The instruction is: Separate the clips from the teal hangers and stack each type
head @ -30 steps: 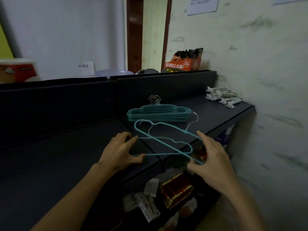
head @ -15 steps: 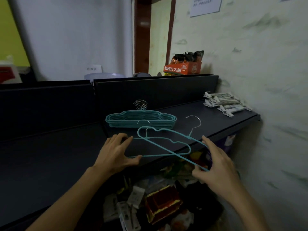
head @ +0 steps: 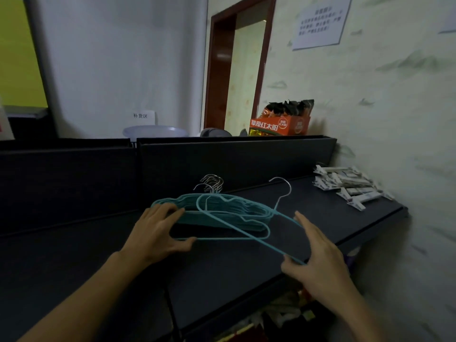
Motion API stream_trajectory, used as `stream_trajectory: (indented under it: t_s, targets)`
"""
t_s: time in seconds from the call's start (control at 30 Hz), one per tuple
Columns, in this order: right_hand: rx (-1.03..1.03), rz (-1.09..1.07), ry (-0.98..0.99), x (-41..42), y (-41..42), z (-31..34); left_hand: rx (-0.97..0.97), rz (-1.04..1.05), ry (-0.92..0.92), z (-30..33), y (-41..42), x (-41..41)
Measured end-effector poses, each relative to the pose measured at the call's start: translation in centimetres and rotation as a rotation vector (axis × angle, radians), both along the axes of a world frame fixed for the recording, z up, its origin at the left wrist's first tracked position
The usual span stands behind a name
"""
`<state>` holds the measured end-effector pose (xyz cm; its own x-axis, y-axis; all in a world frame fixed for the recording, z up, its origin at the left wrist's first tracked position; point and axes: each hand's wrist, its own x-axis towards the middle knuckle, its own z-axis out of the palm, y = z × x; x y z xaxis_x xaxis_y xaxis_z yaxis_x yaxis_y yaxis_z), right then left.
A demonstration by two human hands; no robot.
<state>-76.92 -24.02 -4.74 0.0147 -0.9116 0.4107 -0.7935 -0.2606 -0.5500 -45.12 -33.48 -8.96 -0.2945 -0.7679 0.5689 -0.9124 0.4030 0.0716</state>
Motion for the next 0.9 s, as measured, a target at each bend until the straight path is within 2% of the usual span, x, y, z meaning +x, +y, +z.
stream_trajectory:
  t_s: [0.27, 0.9]
  targets:
    - [-0.017, -0.015, -0.041, 1.8, -4.3, -0.5, -0.04, -0.154, 0.045, 1.0, -4.8, 0.3]
    - [0.085, 0.003, -0.121, 1.3, -10.6, -1.7, 0.065, -0.144, 0.025, 1.5, -9.2, -0.4]
